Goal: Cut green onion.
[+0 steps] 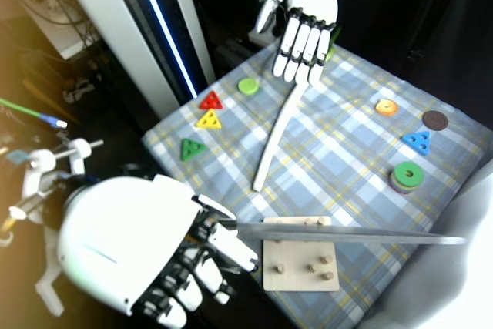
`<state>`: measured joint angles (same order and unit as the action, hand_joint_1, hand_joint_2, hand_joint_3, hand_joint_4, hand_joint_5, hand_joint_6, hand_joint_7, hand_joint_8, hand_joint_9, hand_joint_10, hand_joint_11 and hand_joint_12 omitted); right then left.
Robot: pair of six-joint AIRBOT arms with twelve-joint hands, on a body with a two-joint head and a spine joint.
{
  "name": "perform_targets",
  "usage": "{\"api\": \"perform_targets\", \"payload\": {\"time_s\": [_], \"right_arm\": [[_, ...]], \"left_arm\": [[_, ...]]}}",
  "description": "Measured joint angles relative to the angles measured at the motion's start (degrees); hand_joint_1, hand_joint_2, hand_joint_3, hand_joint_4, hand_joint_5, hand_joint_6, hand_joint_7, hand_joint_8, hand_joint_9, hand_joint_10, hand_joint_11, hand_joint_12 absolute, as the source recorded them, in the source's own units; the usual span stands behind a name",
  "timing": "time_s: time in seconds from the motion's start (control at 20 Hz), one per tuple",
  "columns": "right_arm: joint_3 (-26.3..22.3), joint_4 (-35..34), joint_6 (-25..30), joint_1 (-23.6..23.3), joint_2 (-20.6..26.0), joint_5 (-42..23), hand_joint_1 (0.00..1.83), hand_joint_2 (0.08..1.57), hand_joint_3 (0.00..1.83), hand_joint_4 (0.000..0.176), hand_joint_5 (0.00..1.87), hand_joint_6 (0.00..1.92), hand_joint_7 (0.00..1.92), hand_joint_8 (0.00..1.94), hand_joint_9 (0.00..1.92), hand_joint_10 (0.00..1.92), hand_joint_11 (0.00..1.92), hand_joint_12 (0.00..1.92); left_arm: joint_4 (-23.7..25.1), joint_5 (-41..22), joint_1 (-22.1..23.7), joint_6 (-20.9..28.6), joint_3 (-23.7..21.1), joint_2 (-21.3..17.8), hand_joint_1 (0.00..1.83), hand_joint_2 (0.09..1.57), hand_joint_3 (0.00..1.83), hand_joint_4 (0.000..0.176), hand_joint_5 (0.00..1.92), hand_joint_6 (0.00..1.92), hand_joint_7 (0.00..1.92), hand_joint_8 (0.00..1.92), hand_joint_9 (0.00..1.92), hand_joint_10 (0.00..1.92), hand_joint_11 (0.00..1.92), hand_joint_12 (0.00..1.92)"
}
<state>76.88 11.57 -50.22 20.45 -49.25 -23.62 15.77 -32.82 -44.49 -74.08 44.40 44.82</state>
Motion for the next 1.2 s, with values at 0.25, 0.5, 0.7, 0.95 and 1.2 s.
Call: {"api": "perform_targets", "payload": {"time_s": [0.25, 0.5, 0.7, 0.95, 1.2], "right_arm": [[-0.02, 1.49, 0.0, -0.31, 0.0, 0.2, 0.22, 1.5, 0.0, 0.176, 0.9, 1.92, 1.12, 1.94, 1.24, 1.92, 1.31, 1.92], [-1.84, 3.13, -0.02, -0.98, 0.33, -0.15, 0.22, 1.51, 0.0, 0.176, 1.07, 1.92, 1.32, 1.94, 1.44, 1.92, 1.47, 1.92], [-3.02, 4.7, -0.04, -1.03, 0.72, -1.07, 0.1, 1.49, 0.0, 0.176, 0.99, 1.92, 1.32, 1.94, 1.47, 1.92, 1.49, 1.92], [-4.07, 6.08, -0.09, -0.85, 1.31, -1.29, 0.11, 1.49, 0.0, 0.159, 1.2, 1.92, 1.42, 1.94, 1.53, 1.92, 1.58, 1.92], [-4.5, 7.23, -0.09, -0.85, 1.42, -1.53, 0.22, 1.48, 0.0, 0.025, 1.3, 1.92, 1.44, 1.94, 1.53, 1.92, 1.54, 1.92]], "left_arm": [[-0.09, 0.04, 0.04, 0.02, 0.0, 0.0, 0.0, 1.41, 0.0, 0.0, 0.28, 0.0, 0.28, 0.0, 0.23, 0.0, 0.0, 0.22], [-0.17, 0.02, 0.04, 0.02, 0.0, 0.0, 0.0, 1.42, 0.0, 0.0, 0.27, 0.0, 0.28, 0.0, 0.23, 0.0, 0.0, 0.32], [-0.17, 0.13, 0.04, 0.0, 0.0, 0.0, 0.0, 1.42, 0.0, 0.0, 0.31, 0.01, 0.32, 0.0, 0.27, 0.0, 0.0, 0.38], [-0.22, 0.22, 0.04, 0.0, 0.0, 0.02, 0.0, 1.42, 0.0, 0.0, 0.32, 0.0, 0.32, 0.0, 0.27, 0.0, 0.0, 0.45], [-0.22, 0.2, 0.04, 0.0, 0.0, 0.07, 0.0, 1.42, 0.0, 0.0, 0.31, 0.01, 0.31, 0.0, 0.27, 0.0, 0.0, 0.45]]}}
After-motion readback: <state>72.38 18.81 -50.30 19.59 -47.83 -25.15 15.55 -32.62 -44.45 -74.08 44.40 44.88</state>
